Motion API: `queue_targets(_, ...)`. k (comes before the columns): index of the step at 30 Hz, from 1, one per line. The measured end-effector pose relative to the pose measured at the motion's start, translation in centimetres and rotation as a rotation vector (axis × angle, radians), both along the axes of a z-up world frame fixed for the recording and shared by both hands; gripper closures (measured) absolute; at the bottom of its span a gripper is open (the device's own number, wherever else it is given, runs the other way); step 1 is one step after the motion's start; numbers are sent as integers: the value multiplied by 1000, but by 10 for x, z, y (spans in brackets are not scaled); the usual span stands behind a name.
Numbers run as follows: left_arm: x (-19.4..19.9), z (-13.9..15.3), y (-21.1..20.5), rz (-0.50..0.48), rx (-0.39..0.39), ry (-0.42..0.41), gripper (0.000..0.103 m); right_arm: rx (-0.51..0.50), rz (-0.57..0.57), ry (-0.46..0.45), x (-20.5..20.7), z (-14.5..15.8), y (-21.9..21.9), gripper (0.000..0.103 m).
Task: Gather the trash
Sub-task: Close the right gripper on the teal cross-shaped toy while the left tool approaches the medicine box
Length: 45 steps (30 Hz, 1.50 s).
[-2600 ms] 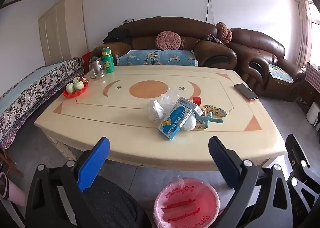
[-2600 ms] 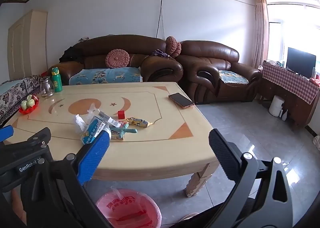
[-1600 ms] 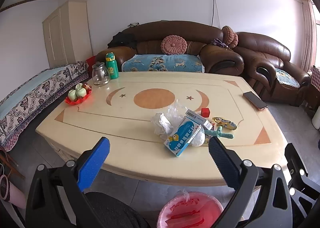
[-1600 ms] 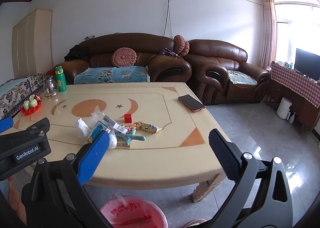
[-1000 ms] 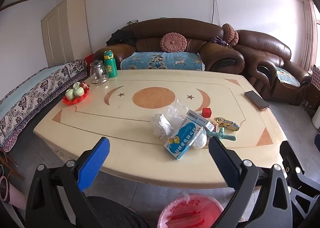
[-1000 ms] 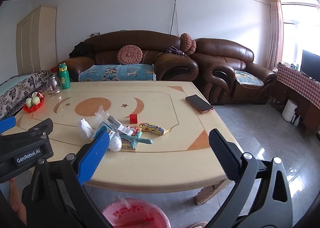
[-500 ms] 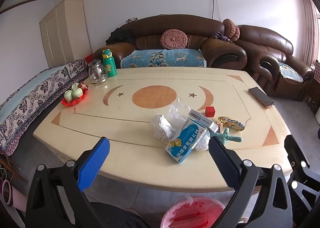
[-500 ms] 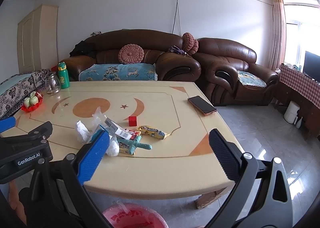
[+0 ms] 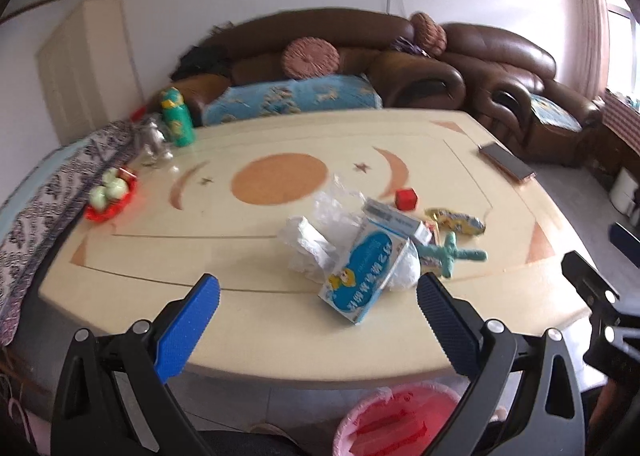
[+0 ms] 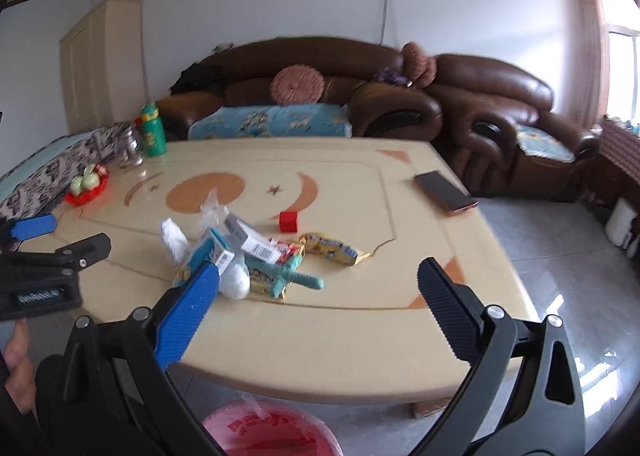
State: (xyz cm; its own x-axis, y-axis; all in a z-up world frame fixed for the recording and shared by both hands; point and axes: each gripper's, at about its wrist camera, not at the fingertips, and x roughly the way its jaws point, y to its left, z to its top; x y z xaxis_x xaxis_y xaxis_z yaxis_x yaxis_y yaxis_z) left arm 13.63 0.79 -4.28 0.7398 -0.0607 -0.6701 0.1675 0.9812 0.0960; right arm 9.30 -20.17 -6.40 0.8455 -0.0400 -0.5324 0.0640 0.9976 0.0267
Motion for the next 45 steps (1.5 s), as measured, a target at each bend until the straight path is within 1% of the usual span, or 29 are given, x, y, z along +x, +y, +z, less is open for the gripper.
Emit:
queue_targets(2, 7, -7, 0, -20, 4, 14, 6, 8, 40, 28, 10, -9, -5, 6)
queue_targets(3, 11, -12, 1, -45, -1, 27, 6, 6, 56, 37, 15, -13, -8, 6)
queue_targets(6, 24, -24, 3, -112, -31, 57, 6, -18, 99, 63, 26, -23, -10, 6)
queue_targets(8, 32, -29, 5, -130, -50, 70, 6, -45, 132, 83, 34, -31, -9, 6)
queue_targets(10, 40, -35, 7, -165, -79, 71, 6, -80, 176, 98, 41, -40, -5, 6)
queue_targets(11, 42, -36, 7, -174, -84, 65, 6, -93, 193, 101, 43, -43, -4, 6)
queue_targets(12, 45, -40, 6, -204, -86, 51, 6, -109, 227, 104, 46, -47, -2, 6)
queue_targets(14, 47, -44, 3, -262, -76, 46, 6, -114, 300, 110, 50, -53, 1, 6)
queue_targets(16, 51, -50, -2, -329, -48, 44, 6, -111, 375, 122, 56, -59, 2, 6)
queue_targets(17, 54, -53, -6, -360, -36, 60, 6, -106, 417, 137, 62, -63, 2, 6)
queue_targets(18, 58, -58, -10, -413, -30, 90, 6, -97, 459, 160, 69, -67, 0, 6)
queue_targets(20, 64, -64, -15, -458, -31, 117, 6, -72, 519, 190, 81, -72, -2, 6)
queue_targets(22, 69, -69, -16, -494, -44, 137, 6, -59, 556, 205, 89, -73, -6, 6)
queue_targets(25, 79, -74, -18, -520, -50, 152, 6, -81, 597, 230, 100, -76, -9, 6)
queue_targets(27, 83, -76, -18, -526, -38, 155, 6, -129, 626, 242, 105, -79, -4, 6)
queue_targets(31, 94, -80, -25, -536, 3, 173, 6, -162, 660, 266, 110, -83, 0, 6)
queue_targets(33, 98, -82, -28, -534, 21, 168, 6, -181, 665, 268, 114, -85, 0, 6)
queue_targets(35, 103, -83, -30, -541, 16, 178, 6, -204, 664, 272, 119, -87, 0, 6)
queue_targets(36, 106, -84, -31, -555, 1, 190, 6, -205, 668, 266, 121, -87, 0, 6)
queue_targets(37, 109, -84, -33, -567, -14, 198, 6, -193, 677, 272, 125, -87, -2, 8)
queue_targets(39, 113, -86, -37, -585, -17, 204, 6, -201, 686, 289, 130, -88, -1, 17)
queue_targets(40, 114, -87, -39, -589, -13, 205, 6, -216, 696, 298, 133, -90, 0, 28)
queue_targets(41, 115, -89, -41, -598, -14, 213, 6, -227, 704, 309, 135, -91, 1, 36)
queue_targets(43, 119, -93, -42, -634, -40, 244, 6, -254, 733, 333, 139, -95, 3, 40)
queue_targets(45, 122, -97, -44, -659, -54, 269, 6, -261, 764, 354, 142, -98, 3, 40)
